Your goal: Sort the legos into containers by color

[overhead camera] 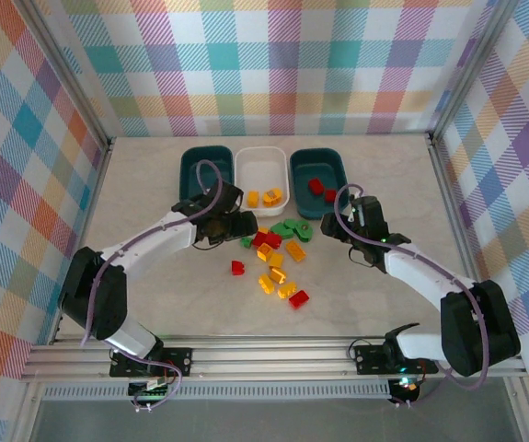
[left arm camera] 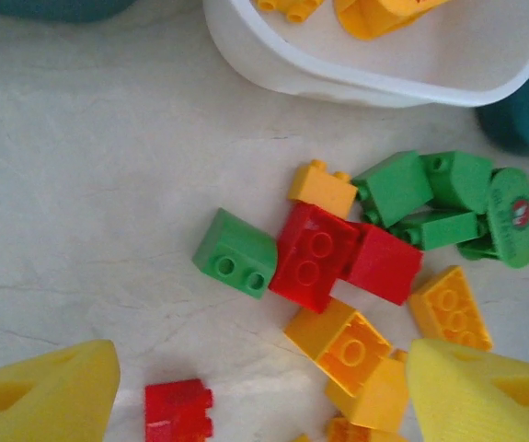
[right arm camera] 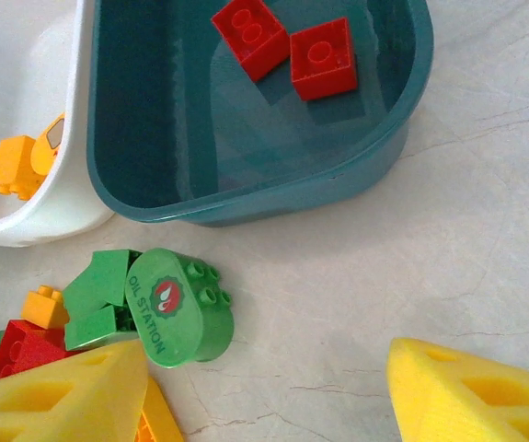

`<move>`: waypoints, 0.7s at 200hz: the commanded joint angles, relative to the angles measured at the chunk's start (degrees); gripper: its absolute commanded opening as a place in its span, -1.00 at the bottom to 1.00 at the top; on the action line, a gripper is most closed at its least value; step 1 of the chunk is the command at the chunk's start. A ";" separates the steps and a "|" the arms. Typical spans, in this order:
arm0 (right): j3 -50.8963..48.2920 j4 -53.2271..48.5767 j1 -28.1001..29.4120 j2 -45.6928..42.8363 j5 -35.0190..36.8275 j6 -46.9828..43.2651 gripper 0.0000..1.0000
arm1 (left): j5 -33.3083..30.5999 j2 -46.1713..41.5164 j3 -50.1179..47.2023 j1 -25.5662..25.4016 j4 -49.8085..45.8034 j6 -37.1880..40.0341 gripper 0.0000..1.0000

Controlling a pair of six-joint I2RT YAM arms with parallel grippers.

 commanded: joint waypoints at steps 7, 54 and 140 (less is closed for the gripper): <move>-0.01 0.98 0.52 -0.30 1.46 -0.74 0.38 | -2.89 3.75 -0.43 -0.36 -0.23 8.87 0.51; 0.14 0.87 0.74 0.09 1.96 -1.04 0.38 | 0.00 10.08 0.46 -1.01 1.07 15.41 0.51; 0.36 0.76 0.87 0.36 1.91 -1.29 0.38 | -4.84 13.26 -0.43 -0.54 4.25 14.70 0.34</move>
